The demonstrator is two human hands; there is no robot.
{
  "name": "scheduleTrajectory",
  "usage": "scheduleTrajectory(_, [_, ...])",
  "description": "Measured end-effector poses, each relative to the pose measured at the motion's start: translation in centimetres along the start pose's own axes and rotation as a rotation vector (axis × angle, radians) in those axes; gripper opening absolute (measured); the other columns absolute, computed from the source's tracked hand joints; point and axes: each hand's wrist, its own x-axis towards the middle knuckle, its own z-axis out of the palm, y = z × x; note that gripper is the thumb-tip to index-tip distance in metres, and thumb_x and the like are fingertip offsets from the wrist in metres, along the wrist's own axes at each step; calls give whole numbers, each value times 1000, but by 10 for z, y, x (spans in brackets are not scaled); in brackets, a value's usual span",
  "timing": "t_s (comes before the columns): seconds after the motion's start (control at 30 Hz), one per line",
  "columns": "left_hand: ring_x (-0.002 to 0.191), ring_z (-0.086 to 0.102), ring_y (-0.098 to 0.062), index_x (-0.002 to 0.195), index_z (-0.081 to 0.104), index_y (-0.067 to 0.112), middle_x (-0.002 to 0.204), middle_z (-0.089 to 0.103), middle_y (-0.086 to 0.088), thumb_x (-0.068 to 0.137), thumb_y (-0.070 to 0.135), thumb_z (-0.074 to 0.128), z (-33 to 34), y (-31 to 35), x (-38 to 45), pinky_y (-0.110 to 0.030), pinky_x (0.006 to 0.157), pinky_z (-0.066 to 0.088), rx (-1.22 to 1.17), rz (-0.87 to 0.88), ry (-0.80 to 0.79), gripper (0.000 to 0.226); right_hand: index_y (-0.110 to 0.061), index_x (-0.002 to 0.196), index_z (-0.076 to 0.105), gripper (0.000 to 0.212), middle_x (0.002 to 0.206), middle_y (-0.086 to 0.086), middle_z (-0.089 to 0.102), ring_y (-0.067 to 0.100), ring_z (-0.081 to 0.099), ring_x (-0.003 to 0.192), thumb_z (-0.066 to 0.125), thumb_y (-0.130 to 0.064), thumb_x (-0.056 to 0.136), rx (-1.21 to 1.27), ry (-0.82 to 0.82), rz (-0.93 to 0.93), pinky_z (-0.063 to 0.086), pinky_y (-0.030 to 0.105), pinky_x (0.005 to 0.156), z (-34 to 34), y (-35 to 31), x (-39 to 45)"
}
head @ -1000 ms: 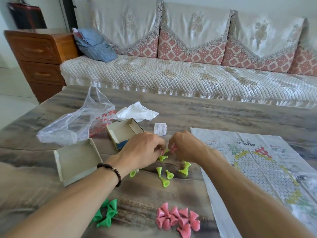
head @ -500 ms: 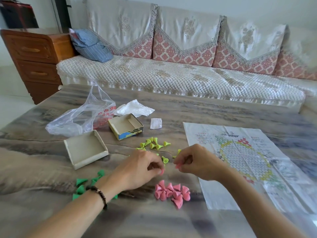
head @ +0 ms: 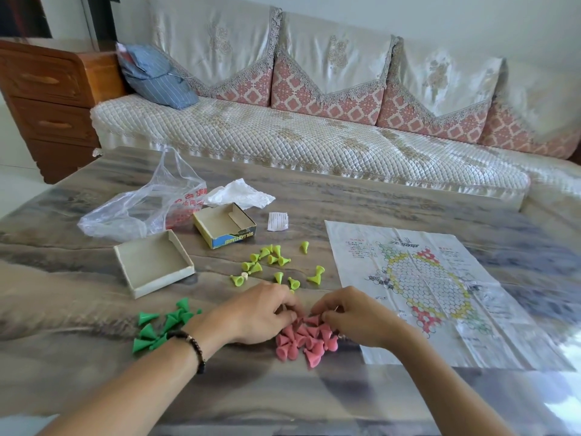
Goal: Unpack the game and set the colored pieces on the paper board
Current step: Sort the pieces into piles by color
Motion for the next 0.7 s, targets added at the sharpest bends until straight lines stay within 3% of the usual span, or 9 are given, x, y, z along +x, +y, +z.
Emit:
scheduleTrajectory(0.17, [99,54,-9,114,68,28,106,62,8,95,25,52,1,3,-2,-31,88,44,3,-19,-22,25,-23,98,73,28,75,-16,63,-3,54,68,51,-11,87,16,11,8,40,14,63,0,0,-3])
scheduleTrajectory(0.5, [97,54,-5,116,66,30,105,61,14,93,32,56,2,0,-1,-27,86,45,0,-4,33,25,-21,104,72,22,75,-24,57,-8,52,69,53,-19,92,-11,75,-29,35,8,58,-1,2,-3])
scheduleTrajectory(0.57, [90,54,-1,116,67,30,100,59,17,92,34,58,-5,-1,-3,-20,80,42,-11,-24,83,26,-19,103,72,22,80,-17,63,-4,55,71,53,-19,92,-18,94,-31,39,11,61,-2,2,-1])
scheduleTrajectory(0.7, [81,55,-5,107,66,30,89,55,16,87,39,62,-28,-18,-9,-25,69,41,165,-149,334,23,-18,97,72,18,82,-9,69,1,59,74,57,-19,89,17,198,-40,46,16,67,-3,-2,11])
